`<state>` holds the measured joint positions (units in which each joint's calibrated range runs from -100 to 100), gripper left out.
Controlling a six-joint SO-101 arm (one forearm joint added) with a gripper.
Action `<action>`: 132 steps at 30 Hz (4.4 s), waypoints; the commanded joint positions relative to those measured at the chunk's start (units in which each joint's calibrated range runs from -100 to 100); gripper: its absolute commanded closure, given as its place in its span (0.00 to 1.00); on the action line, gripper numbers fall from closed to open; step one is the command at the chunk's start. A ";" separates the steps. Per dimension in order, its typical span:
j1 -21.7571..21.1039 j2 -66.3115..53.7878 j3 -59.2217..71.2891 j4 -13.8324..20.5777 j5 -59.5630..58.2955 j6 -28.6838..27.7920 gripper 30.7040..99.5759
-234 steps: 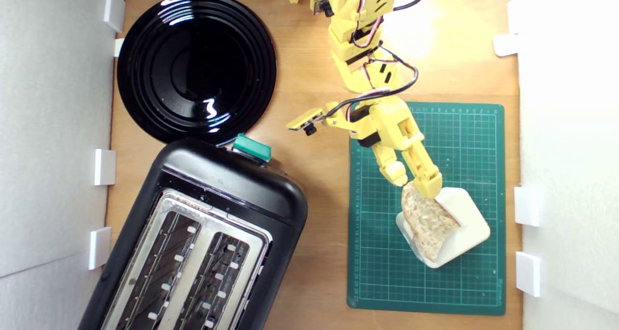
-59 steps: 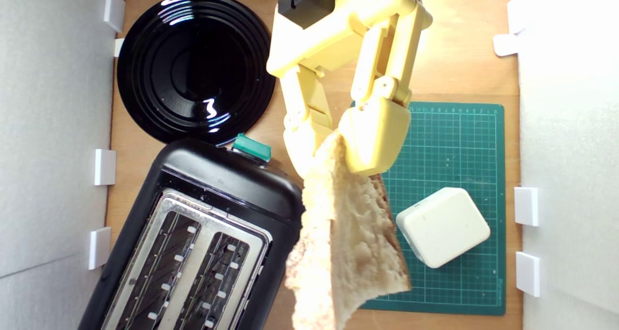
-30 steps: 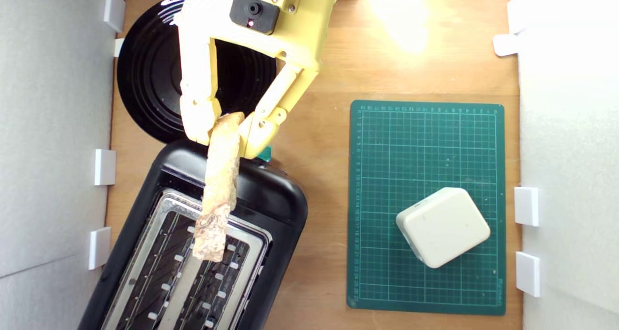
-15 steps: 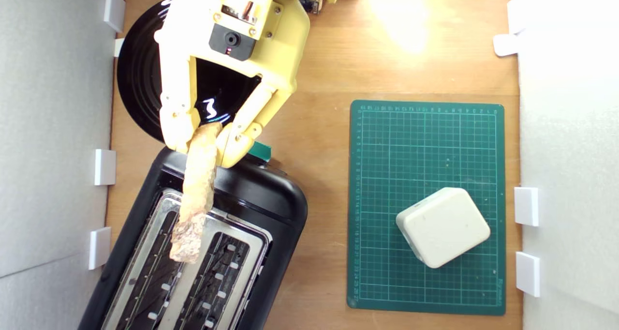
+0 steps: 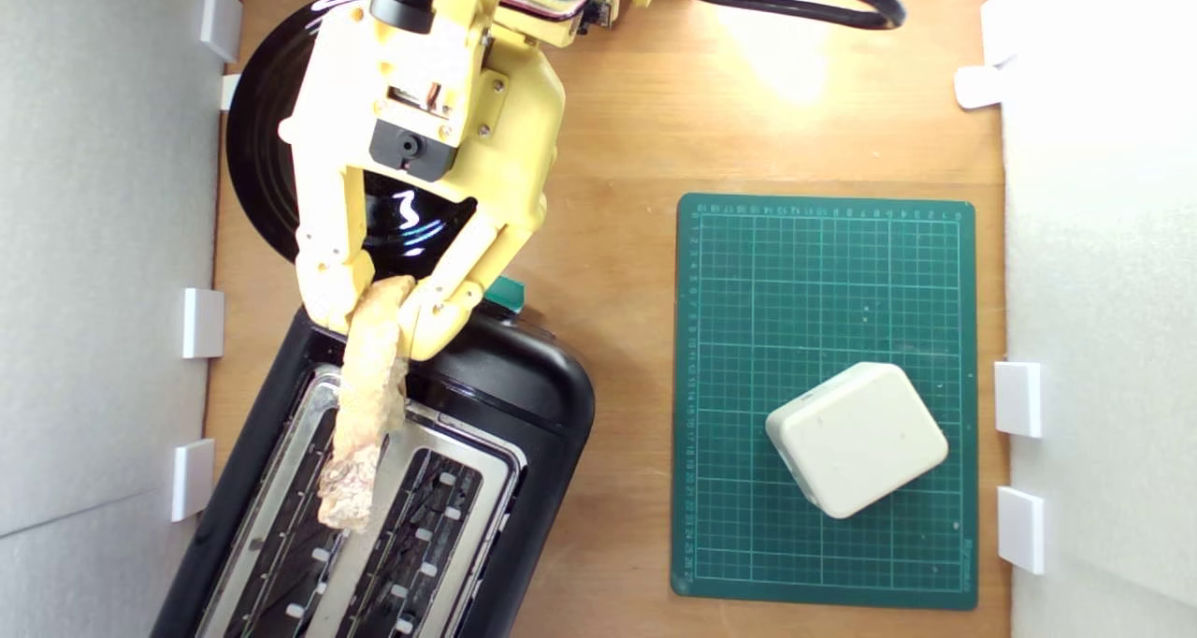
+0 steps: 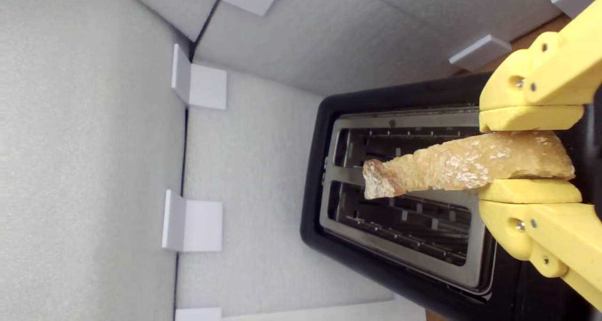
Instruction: Pick bread and place in toaster
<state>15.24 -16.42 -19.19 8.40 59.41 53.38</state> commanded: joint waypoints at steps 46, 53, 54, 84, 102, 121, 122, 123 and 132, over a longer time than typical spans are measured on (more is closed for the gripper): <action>9.74 3.94 -3.74 -9.76 -10.69 -0.41 0.72; 9.82 6.19 -3.92 -9.12 -11.37 -0.41 0.72; 9.82 6.36 -3.92 -9.03 -11.37 -0.36 0.72; 9.01 8.93 -3.83 -8.94 -11.45 -0.46 0.72; 9.01 12.26 -4.01 -8.94 -11.80 -0.20 0.72; 7.16 15.67 -4.01 -7.76 -13.25 -0.36 0.72; 7.16 16.26 -4.01 -7.76 -13.33 -0.20 0.72; 7.24 16.75 -4.01 -7.67 -13.33 -0.15 0.72; 7.73 21.00 -4.64 -7.67 -17.51 -0.04 0.72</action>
<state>22.84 4.49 -21.13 0.22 44.15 53.17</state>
